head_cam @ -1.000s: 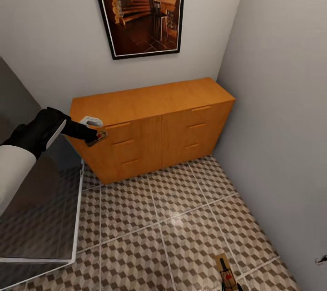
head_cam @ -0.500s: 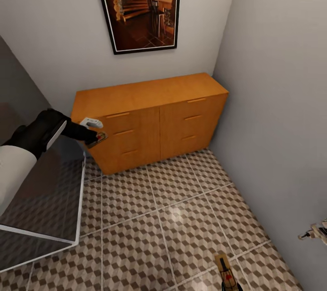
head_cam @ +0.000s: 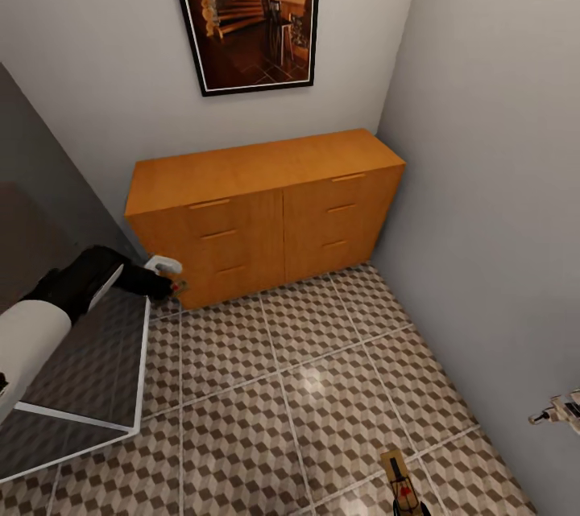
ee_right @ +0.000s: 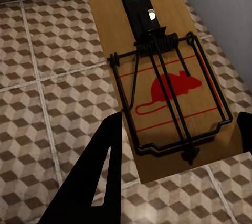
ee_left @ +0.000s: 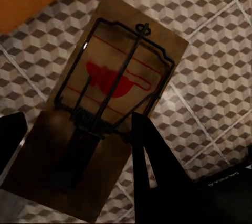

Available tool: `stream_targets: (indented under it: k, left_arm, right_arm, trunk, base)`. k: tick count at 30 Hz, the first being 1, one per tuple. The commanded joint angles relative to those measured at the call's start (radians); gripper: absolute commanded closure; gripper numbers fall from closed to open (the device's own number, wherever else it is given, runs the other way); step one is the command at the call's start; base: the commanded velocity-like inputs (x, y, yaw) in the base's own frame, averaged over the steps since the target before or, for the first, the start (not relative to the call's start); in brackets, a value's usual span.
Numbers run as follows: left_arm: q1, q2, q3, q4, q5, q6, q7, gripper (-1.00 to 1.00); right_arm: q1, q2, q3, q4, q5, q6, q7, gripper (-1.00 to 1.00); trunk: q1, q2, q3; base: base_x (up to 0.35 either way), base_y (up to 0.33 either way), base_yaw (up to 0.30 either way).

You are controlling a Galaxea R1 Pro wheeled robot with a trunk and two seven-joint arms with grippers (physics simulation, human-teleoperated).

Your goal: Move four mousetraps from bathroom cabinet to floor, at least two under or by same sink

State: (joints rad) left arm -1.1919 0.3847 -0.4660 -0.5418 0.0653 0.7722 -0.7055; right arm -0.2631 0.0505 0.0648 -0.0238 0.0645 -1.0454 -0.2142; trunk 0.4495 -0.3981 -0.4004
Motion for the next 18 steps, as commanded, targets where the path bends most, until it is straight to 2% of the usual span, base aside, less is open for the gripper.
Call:
stream_targets:
  k: [1, 2, 3, 5, 7, 8, 11, 13, 16, 18]
  left_arm:
    - [0.022, 0.001, -0.005, 0.014, 0.008, -0.012, 0.001, 1.00]
    - [0.036, 0.000, -0.006, 0.029, 0.008, -0.032, 0.001, 1.00]
    - [0.058, -0.005, -0.005, 0.059, 0.008, -0.079, 0.002, 1.00]
    - [0.104, -0.041, -0.005, 0.168, 0.010, -0.233, 0.003, 1.00]
    - [0.119, -0.059, -0.005, 0.254, 0.010, -0.313, 0.003, 1.00]
    - [0.127, -0.078, -0.005, 0.355, 0.012, -0.395, 0.003, 1.00]
    - [0.131, -0.116, -0.005, 0.521, 0.015, -0.552, 0.011, 1.00]
    - [0.152, -0.137, -0.004, 0.585, 0.018, -0.640, 0.046, 1.00]
    - [0.240, -0.163, -0.002, 0.602, 0.019, -0.680, 0.115, 1.00]
    - [0.313, -0.189, -0.002, 0.605, 0.019, -0.711, 0.189, 1.00]
  right_arm:
    - [-0.001, 0.000, 0.006, 0.001, 0.005, -0.002, -0.010, 1.00]
    - [-0.001, 0.000, 0.006, 0.001, 0.005, -0.002, -0.010, 1.00]
    - [-0.001, 0.000, 0.006, 0.001, 0.005, -0.002, -0.010, 1.00]
    - [-0.001, 0.000, 0.006, 0.001, 0.005, -0.002, -0.010, 1.00]
    - [-0.001, 0.000, 0.006, 0.001, 0.005, -0.002, -0.010, 1.00]
    - [-0.001, 0.000, 0.006, 0.001, 0.005, -0.002, -0.010, 1.00]
    - [-0.001, -0.001, 0.006, 0.001, 0.005, -0.002, -0.010, 1.00]
    - [-0.001, -0.001, 0.006, 0.001, 0.005, -0.002, -0.010, 1.00]
    - [-0.001, -0.001, 0.005, 0.001, 0.005, -0.002, -0.010, 1.00]
    - [-0.001, -0.001, 0.004, 0.001, 0.005, -0.002, -0.010, 1.00]
  trunk:
    - [0.000, -0.002, -0.001]
    - [0.000, -0.002, -0.001]
    - [0.000, -0.002, -0.001]
    - [0.000, -0.002, -0.001]
    - [0.000, -0.002, -0.001]
    - [0.000, -0.002, -0.001]
    - [0.000, -0.002, -0.001]
    - [0.000, -0.002, -0.001]
    - [0.000, -0.002, -0.001]
    - [0.000, -0.002, -0.001]
  base:
    - [0.000, 0.000, 0.000]
    - [0.000, 0.000, 0.000]
    - [0.000, 0.000, 0.000]
    - [0.000, 0.000, 0.000]
    - [0.000, 0.000, 0.000]
    - [0.000, 0.000, 0.000]
    - [0.000, 0.000, 0.000]
    - [0.000, 0.000, 0.000]
    - [0.000, 0.000, 0.000]
    - [0.000, 0.000, 0.000]
